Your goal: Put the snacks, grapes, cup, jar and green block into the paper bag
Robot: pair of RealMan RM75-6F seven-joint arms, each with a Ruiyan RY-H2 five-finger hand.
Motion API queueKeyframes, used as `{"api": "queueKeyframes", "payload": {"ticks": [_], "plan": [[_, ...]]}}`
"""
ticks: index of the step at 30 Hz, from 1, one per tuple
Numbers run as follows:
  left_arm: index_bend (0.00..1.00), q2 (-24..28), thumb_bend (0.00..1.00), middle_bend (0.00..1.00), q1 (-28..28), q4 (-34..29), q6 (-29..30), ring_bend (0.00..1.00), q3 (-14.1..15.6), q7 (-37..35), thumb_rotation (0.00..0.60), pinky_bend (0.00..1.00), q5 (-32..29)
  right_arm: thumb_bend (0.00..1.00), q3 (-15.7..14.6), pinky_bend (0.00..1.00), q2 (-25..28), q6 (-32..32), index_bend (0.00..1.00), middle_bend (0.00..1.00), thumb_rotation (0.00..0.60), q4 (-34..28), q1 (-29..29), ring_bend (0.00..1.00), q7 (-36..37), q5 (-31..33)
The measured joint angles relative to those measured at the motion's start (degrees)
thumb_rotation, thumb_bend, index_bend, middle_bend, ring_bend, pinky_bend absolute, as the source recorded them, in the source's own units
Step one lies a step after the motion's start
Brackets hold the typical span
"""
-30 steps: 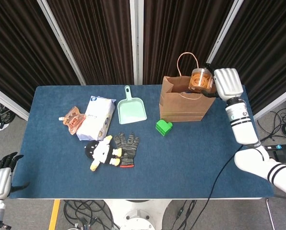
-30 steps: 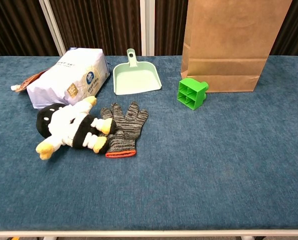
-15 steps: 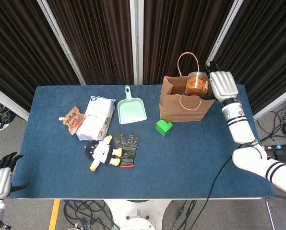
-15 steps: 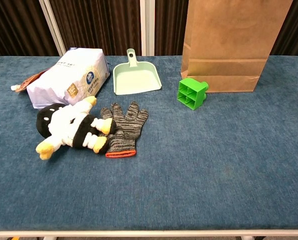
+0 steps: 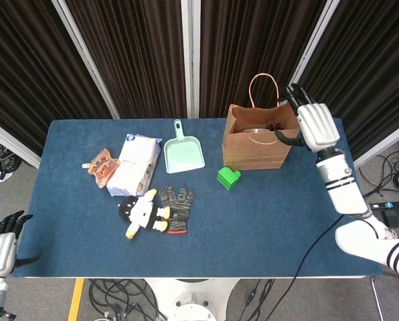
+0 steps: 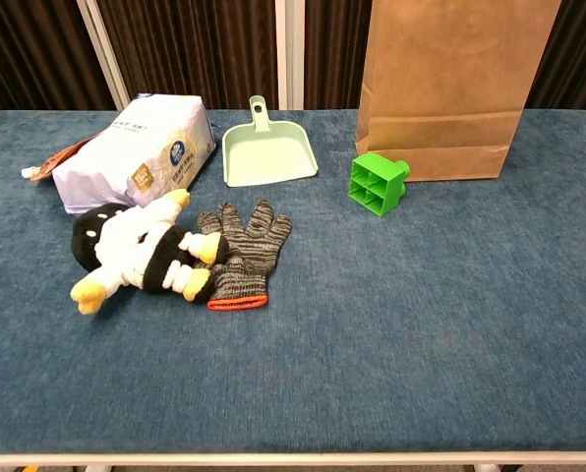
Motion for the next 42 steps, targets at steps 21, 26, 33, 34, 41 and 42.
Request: {"api": "queueKeyframes", "payload": {"ticks": [21, 26, 33, 34, 41, 42], "plan": [[0.25, -0.04, 0.05, 0.2, 0.11, -0.22, 0.41, 0.12, 0.23, 0.02, 0.6, 0.15, 0.33, 0.07, -14.52, 0.24, -2.2, -0.37, 0.08, 0.24, 0.6, -5.3, -2.72, 0.06, -3.42, -26.02], [0.25, -0.36, 0.05, 0.2, 0.31, 0.35, 0.34, 0.12, 0.36, -0.51, 0.6, 0.15, 0.15, 0.06, -13.74, 0.17, -6.09, -10.7, 0.04, 0.2, 0.6, -3.39, 0.95, 0.02, -16.67, -18.5], [0.25, -0.65, 0.05, 0.2, 0.69, 1.28, 0.27, 0.12, 0.44, -1.44, 0.6, 0.15, -0.2, 0.06, -12.44, 0.15, -15.1, -17.46, 0.04, 0.19, 0.6, 4.77, 5.68, 0.01, -32.46, -7.37], [0.25, -0.68, 0.05, 0.2, 0.75, 1.4, 0.26, 0.12, 0.45, -1.58, 0.6, 0.15, -0.28, 0.05, -12.29, 0.15, -16.78, -18.12, 0.04, 0.19, 0.6, 6.6, 6.42, 0.01, -34.15, -5.9], [0.25, -0.75, 0.05, 0.2, 0.87, 1.68, 0.03, 0.12, 0.36, -1.99, 0.6, 0.15, -0.6, 0.05, -12.48, 0.15, -24.63, -19.0, 0.03, 0.22, 0.6, 15.51, 9.3, 0.01, -38.35, -3.59], [0.25, -0.76, 0.05, 0.2, 0.86, 1.76, 0.02, 0.12, 0.31, -2.09, 0.6, 0.15, -0.61, 0.06, -12.63, 0.15, -25.4, -18.89, 0.03, 0.22, 0.6, 16.53, 9.51, 0.01, -38.42, -3.71]]}}
